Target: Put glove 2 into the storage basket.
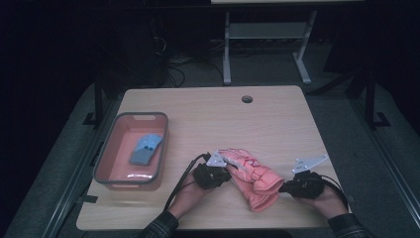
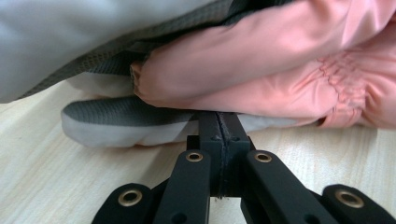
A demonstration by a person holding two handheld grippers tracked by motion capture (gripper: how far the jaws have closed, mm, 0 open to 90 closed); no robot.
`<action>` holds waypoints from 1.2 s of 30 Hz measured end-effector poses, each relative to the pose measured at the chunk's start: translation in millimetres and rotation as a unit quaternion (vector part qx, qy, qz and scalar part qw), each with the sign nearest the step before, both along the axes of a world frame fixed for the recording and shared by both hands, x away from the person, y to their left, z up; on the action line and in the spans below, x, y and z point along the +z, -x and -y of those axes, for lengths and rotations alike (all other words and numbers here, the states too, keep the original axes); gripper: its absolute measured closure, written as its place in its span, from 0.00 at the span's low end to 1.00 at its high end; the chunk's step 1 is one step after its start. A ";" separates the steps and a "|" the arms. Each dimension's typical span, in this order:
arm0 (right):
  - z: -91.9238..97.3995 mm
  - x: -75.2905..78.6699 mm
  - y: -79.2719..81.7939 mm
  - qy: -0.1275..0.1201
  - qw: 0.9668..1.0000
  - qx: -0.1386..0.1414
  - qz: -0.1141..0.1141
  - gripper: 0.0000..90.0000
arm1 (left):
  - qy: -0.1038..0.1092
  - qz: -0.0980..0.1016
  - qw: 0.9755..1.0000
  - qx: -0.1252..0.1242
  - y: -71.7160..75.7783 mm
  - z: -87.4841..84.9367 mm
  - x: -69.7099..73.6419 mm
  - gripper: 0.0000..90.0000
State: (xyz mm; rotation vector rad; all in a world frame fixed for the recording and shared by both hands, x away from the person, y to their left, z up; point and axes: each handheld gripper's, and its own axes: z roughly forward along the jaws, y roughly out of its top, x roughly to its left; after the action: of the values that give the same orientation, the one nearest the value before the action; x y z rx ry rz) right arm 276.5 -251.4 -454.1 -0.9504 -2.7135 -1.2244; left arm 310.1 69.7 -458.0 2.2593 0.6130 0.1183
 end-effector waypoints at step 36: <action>-51.3 -0.5 -1.8 -0.027 0.998 0.049 -0.010 1.00 | -0.011 0.005 0.999 0.035 3.2 -48.8 30.1 0.81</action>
State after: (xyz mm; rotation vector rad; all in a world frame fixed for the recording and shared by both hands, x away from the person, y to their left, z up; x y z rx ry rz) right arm 278.3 -200.1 -454.6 -0.8097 -2.6615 -1.2563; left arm 307.0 118.5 -427.9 2.2581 0.6892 0.1728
